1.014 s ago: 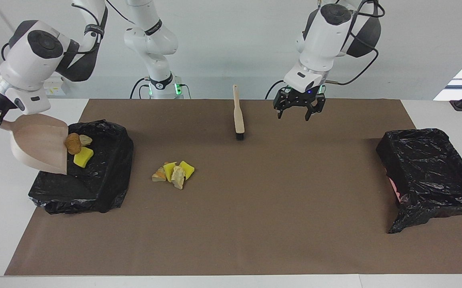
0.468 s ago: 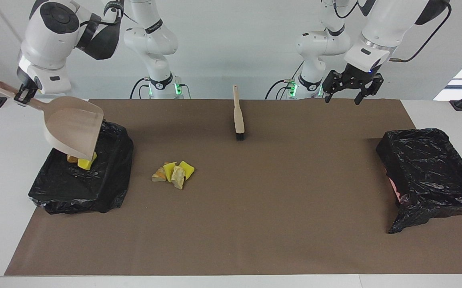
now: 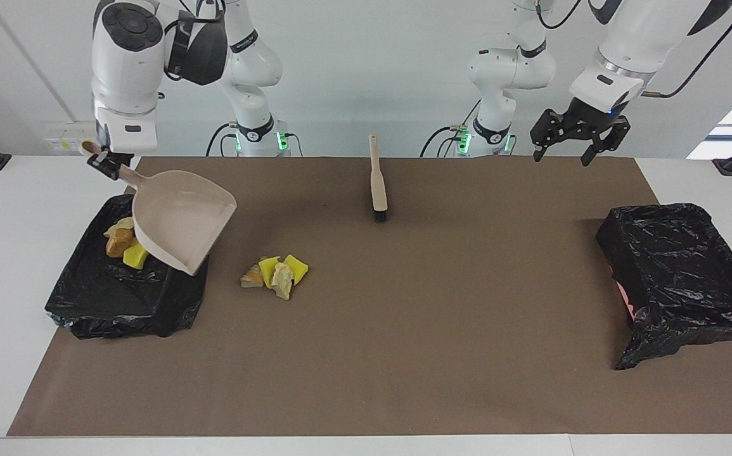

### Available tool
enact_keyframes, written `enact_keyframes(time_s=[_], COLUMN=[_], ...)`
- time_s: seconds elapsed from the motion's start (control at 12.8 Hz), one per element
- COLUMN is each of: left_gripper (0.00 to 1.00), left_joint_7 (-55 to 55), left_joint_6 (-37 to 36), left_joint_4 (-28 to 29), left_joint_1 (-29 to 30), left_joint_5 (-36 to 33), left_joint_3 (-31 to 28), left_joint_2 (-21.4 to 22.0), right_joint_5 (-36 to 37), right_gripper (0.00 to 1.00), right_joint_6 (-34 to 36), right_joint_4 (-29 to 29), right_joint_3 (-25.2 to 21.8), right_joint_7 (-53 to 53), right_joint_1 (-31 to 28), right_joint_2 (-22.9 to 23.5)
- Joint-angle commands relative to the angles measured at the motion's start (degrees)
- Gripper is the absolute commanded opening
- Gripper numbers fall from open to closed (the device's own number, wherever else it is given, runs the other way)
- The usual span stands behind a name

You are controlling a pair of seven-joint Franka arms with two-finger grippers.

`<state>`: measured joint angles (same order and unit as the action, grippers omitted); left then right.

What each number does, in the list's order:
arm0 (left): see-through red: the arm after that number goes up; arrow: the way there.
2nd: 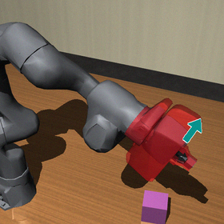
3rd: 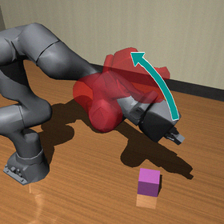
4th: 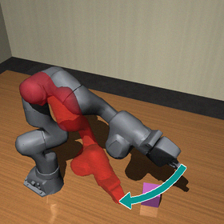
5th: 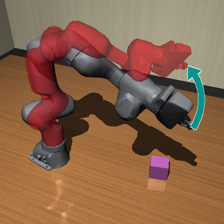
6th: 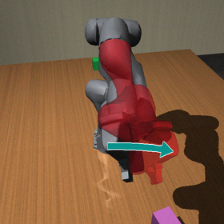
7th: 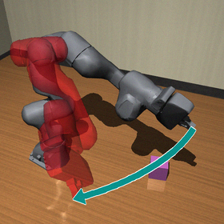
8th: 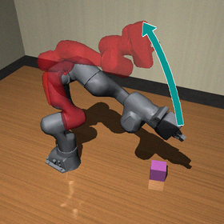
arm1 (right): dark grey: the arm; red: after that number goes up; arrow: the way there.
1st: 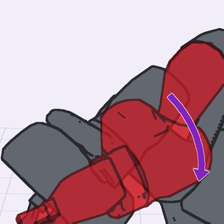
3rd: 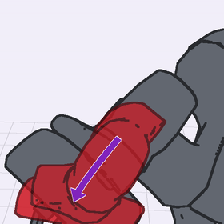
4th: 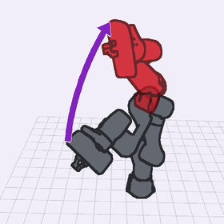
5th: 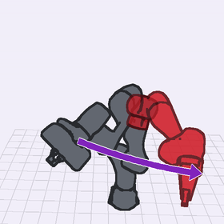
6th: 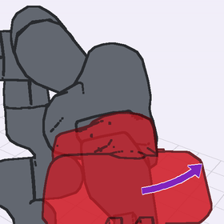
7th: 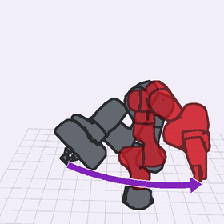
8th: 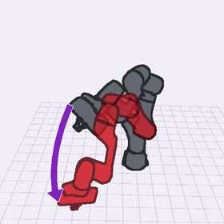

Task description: Sweep and dump trash in bin

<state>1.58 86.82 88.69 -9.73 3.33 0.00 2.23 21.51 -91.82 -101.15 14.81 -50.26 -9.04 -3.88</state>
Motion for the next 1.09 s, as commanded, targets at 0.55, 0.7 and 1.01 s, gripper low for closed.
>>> enact_keyframes(time_s=[0.55,0.7,1.01], left_gripper=[1.00,1.00,1.00], left_joint_7=[-1.67,-1.40,-0.96], left_joint_6=[-6.58,-5.79,-5.69], left_joint_4=[-3.97,-3.71,-3.26], left_joint_1=[5.69,5.34,5.16], left_joint_5=[-1.13,-1.14,-0.87], left_joint_3=[2.90,2.82,2.82], left_joint_2=[-1.18,-0.83,-0.48], right_joint_5=[-24.57,-25.72,-24.77], right_gripper=[0.00,0.00,0.00], right_joint_6=[-13.37,-16.27,-26.54], right_joint_4=[7.00,14.46,18.61], right_joint_3=[0.57,0.66,0.31], right_joint_7=[76.65,83.55,87.53], right_joint_1=[22.38,24.32,29.68], right_joint_2=[18.43,26.25,35.85])
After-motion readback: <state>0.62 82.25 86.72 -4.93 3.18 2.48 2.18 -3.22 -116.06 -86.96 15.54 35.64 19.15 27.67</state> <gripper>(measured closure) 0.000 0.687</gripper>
